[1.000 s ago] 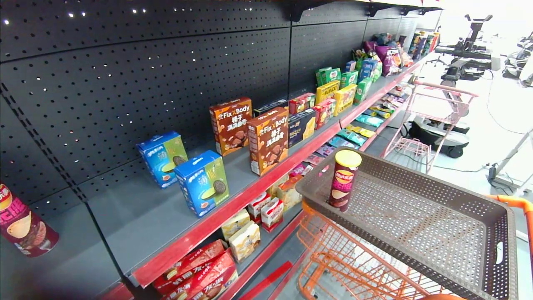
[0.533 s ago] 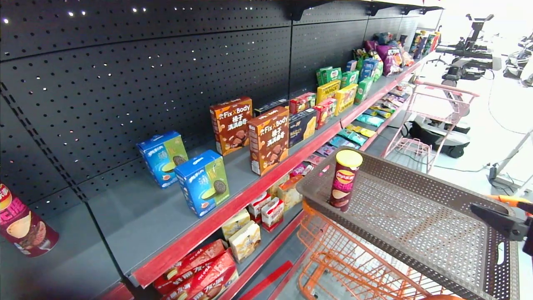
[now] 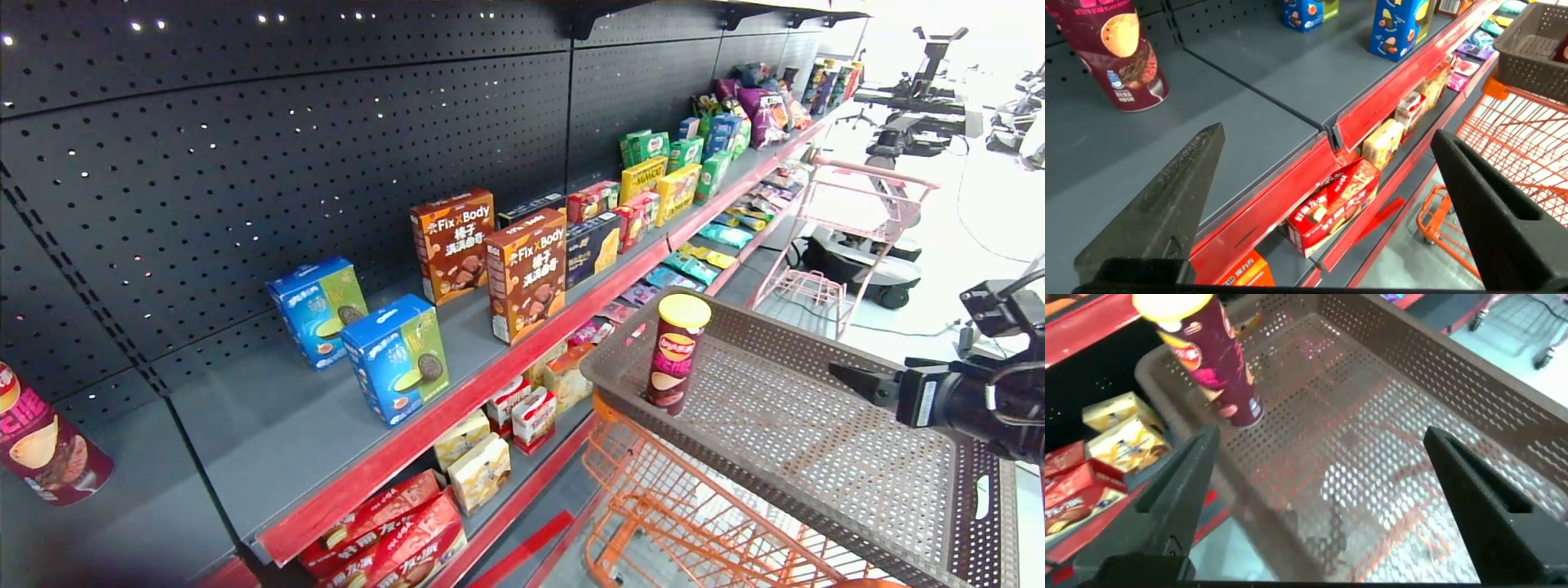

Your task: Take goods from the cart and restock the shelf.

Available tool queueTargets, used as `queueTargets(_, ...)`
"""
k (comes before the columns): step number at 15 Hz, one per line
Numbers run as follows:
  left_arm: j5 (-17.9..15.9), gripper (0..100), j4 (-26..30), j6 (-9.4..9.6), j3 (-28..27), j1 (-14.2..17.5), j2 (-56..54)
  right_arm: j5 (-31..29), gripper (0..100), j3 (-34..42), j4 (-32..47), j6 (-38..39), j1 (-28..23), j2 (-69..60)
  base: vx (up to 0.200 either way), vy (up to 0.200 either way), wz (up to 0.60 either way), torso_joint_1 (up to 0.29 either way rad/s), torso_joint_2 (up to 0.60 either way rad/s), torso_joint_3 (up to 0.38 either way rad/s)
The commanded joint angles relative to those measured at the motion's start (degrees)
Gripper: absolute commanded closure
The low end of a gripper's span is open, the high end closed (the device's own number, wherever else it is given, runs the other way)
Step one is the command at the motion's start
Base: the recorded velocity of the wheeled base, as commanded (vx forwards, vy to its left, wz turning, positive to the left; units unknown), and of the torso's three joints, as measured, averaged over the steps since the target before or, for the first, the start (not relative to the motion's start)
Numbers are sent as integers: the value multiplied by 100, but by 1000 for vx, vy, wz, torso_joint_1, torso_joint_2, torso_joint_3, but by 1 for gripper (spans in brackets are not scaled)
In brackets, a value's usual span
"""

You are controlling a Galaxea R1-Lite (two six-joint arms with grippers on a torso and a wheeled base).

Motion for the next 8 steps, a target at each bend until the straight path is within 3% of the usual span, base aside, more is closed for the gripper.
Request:
queueTargets(1,2,0,0,-2,0,0,6,667,0,-153,-506,-19,173,1100,0,0,0,0,0,0)
queueTargets(4,2,0,0,-10,0,0,6,1212,0,-197,-1438,-36,287,1786,0,0,0,0,0,0)
queueTargets(8,2,0,0,-2,-9,0,6,1660,0,-856,-1622,-142,410,2603,0,0,0,0,0,0)
